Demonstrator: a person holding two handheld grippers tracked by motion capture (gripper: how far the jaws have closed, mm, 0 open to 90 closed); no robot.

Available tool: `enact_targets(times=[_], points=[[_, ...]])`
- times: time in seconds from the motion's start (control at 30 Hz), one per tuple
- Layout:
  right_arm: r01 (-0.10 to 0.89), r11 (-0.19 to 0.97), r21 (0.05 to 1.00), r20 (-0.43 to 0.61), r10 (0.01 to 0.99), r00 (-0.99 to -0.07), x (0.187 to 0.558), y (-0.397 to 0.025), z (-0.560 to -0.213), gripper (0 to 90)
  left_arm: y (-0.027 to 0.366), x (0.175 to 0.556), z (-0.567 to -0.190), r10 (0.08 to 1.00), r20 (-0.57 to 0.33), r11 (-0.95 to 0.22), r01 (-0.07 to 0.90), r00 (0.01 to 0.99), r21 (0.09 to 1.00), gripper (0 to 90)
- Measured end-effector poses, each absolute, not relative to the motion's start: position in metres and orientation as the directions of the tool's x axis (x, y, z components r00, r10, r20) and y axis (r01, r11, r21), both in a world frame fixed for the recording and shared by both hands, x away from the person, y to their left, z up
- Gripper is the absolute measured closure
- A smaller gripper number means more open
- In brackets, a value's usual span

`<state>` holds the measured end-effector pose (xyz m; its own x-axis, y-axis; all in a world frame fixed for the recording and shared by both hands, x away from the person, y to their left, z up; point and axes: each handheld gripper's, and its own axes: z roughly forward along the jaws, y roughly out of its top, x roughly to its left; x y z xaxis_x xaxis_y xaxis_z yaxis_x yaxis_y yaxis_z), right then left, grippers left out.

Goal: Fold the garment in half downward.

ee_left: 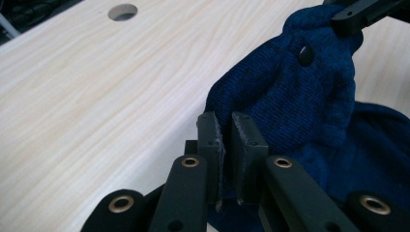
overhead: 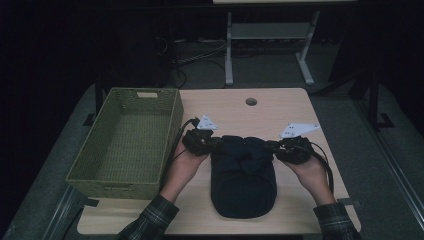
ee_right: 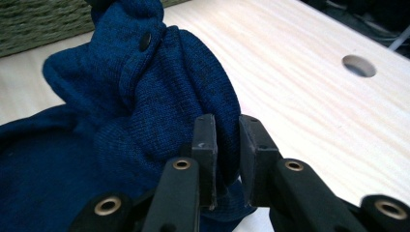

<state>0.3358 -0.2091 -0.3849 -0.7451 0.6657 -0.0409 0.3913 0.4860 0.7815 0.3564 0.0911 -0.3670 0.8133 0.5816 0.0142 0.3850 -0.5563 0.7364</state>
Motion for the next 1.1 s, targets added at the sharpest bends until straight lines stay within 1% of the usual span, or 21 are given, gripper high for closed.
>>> enact_targets(times=[0.5,0.93,1.1], points=[[0.399,0.490,0.775,-0.009,0.641,-0.768,0.308,-0.211,-0.399,75.4,0.092,0.328,-0.381,0.552,-0.008,-0.584,0.393,0.834,0.711,83.1],[0.411,0.478,0.777,0.030,0.623,-0.782,0.276,-0.215,-0.417,72.2,0.098,0.299,-0.399,0.510,-0.073,-0.577,0.404,0.857,0.710,80.7],[0.419,0.476,0.773,0.053,0.610,-0.791,0.264,-0.216,-0.423,68.9,0.099,0.286,-0.404,0.491,-0.087,-0.578,0.399,0.867,0.712,79.2]])
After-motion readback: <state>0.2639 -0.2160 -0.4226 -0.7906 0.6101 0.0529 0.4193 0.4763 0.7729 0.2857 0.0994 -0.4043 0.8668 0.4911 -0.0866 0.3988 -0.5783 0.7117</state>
